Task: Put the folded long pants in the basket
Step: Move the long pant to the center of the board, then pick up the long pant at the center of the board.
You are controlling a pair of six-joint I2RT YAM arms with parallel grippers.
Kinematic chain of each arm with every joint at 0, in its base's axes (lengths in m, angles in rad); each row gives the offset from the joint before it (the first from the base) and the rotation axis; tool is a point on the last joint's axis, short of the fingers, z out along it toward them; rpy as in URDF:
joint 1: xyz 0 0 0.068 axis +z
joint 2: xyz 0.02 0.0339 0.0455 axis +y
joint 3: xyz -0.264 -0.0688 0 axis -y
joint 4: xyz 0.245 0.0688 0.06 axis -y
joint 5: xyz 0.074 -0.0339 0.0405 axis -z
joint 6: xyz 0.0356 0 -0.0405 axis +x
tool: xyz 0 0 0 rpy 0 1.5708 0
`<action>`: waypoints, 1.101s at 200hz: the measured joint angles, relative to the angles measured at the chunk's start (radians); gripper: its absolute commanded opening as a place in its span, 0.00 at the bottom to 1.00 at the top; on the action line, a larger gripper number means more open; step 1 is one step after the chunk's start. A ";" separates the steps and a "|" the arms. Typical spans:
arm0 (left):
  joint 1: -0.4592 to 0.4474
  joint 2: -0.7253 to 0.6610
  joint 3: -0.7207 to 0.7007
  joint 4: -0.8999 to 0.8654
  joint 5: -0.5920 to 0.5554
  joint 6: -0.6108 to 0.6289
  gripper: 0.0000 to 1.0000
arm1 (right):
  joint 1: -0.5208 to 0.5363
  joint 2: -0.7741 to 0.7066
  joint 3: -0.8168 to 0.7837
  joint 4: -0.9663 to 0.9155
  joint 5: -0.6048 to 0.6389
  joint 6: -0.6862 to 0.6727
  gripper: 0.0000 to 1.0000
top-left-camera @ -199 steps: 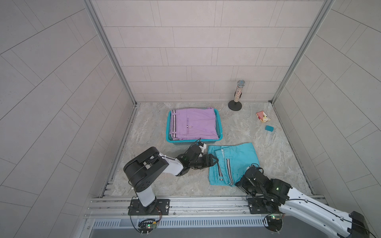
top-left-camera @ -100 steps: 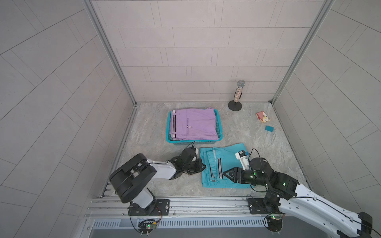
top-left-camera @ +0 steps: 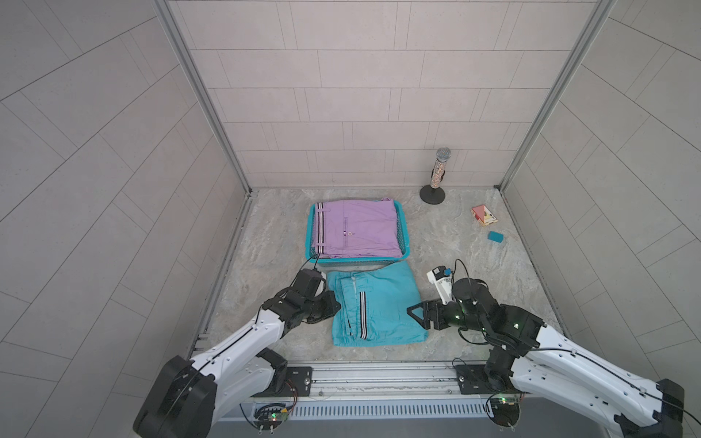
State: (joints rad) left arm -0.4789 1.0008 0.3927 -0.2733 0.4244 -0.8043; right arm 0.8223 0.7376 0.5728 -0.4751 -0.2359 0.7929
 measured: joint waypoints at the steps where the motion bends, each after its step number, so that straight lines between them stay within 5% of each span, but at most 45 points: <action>1: 0.001 0.000 0.000 -0.002 0.000 0.001 0.00 | 0.000 0.003 0.000 0.000 0.002 0.000 0.88; 73: 0.024 0.039 -0.004 -0.030 0.029 0.020 0.00 | -0.216 0.294 -0.005 0.111 -0.104 -0.056 0.92; 148: 0.039 0.055 -0.005 -0.029 0.048 0.017 0.00 | -0.284 0.682 0.060 0.280 -0.290 -0.115 0.78; 167: 0.040 0.055 -0.004 -0.030 0.051 0.017 0.00 | -0.284 0.721 0.069 0.322 -0.311 -0.119 0.67; 201: 0.046 0.055 -0.004 -0.038 0.052 0.016 0.00 | -0.286 0.735 0.069 0.343 -0.327 -0.111 0.17; 220: 0.047 0.055 0.000 -0.052 0.052 0.013 0.00 | -0.282 0.726 0.069 0.347 -0.338 -0.103 0.00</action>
State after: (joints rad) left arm -0.4320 1.0561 0.3927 -0.3256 0.4763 -0.7910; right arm 0.5404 1.4631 0.6418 -0.1280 -0.5743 0.6903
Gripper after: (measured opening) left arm 0.056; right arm 0.083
